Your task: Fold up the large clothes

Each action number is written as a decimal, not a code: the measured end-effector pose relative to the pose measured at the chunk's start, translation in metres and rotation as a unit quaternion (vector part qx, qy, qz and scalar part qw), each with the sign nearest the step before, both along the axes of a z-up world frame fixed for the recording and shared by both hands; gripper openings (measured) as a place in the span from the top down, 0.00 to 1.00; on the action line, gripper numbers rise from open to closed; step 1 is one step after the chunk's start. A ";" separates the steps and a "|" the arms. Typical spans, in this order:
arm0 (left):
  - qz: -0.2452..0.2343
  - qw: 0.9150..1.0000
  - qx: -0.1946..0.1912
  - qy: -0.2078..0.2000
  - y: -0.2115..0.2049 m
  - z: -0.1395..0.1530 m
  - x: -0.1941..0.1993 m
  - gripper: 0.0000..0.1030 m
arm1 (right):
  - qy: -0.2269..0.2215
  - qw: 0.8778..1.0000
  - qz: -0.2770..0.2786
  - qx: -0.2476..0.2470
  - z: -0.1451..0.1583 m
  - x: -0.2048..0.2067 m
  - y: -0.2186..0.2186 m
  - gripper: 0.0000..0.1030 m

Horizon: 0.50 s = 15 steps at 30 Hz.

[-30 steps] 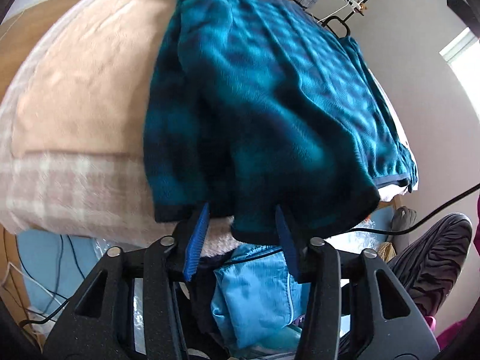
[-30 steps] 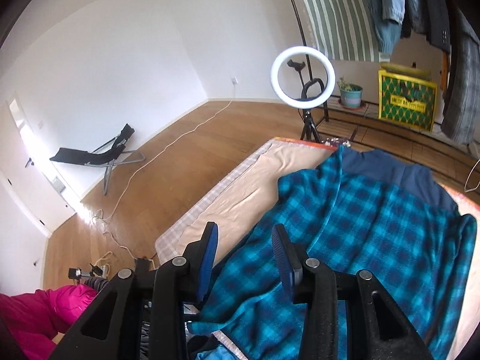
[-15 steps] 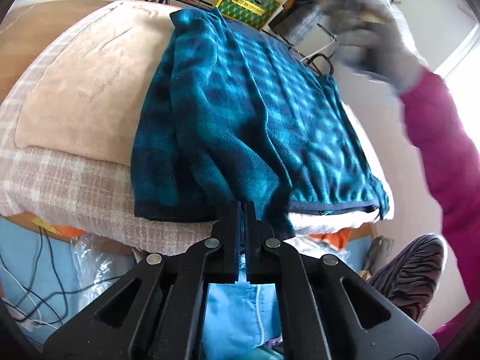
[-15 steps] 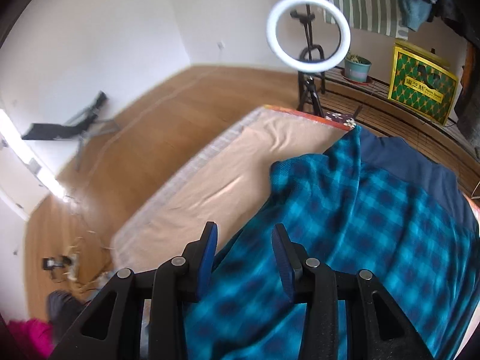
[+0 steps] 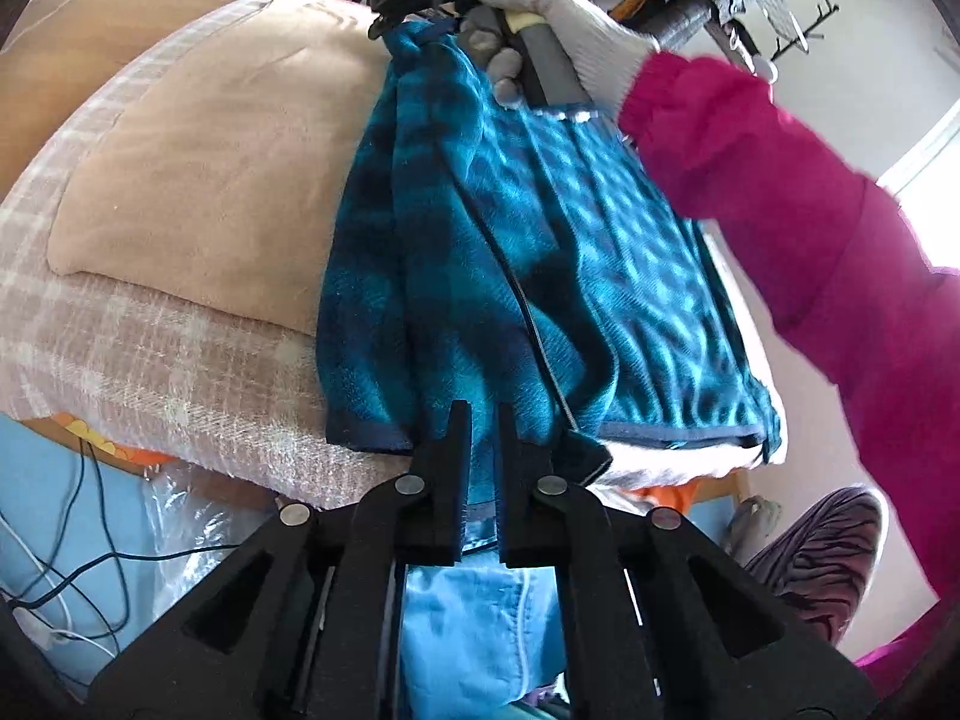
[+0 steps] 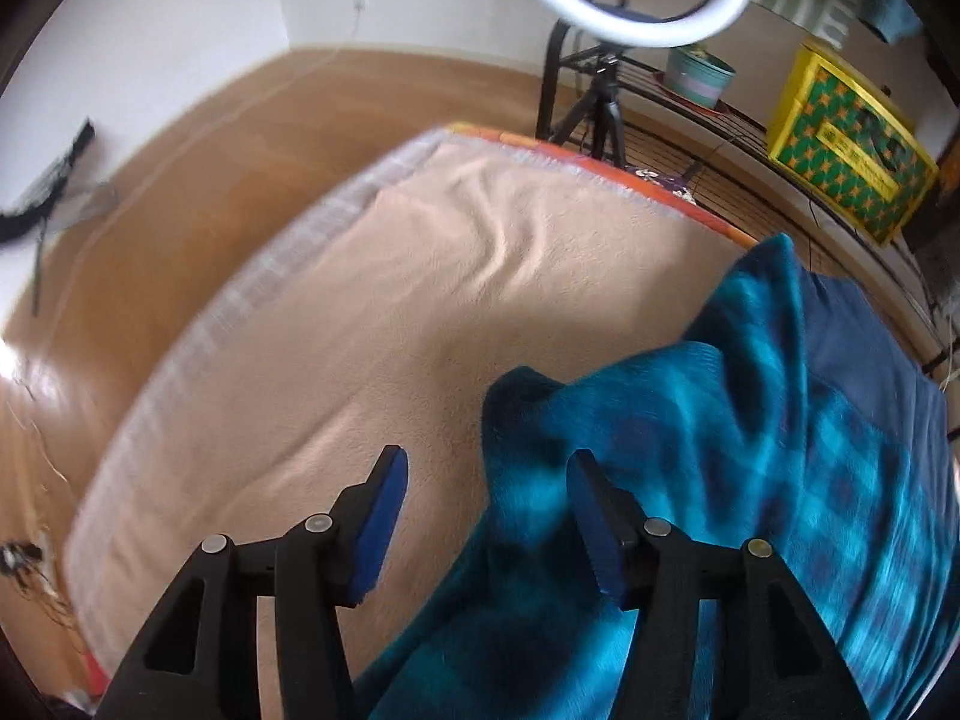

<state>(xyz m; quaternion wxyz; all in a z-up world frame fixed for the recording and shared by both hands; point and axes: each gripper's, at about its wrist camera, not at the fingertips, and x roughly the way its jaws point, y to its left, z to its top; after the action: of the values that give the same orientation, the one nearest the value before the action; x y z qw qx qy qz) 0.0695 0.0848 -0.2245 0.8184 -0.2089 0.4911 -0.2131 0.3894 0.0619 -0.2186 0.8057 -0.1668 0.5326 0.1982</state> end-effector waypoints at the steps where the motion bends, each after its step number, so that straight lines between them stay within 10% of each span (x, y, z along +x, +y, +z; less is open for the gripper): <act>1: -0.005 1.000 0.000 0.006 -0.003 -0.003 0.001 0.97 | -0.001 1.000 0.003 -0.021 -0.006 0.000 0.004 0.64; 8: -0.028 0.999 0.034 0.023 -0.023 -0.023 0.001 0.99 | 0.001 1.000 0.005 -0.017 -0.002 0.004 -0.005 0.92; 15: 0.008 1.000 0.002 -0.006 0.000 0.002 -0.011 1.00 | 0.015 0.998 -0.018 0.058 0.027 0.014 -0.028 0.95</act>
<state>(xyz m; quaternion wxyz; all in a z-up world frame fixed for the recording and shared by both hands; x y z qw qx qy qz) 0.0588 0.0853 -0.2220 0.8235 -0.2096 0.4850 -0.2065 0.4039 0.0337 -0.1920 0.8094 -0.1067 0.5353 0.2168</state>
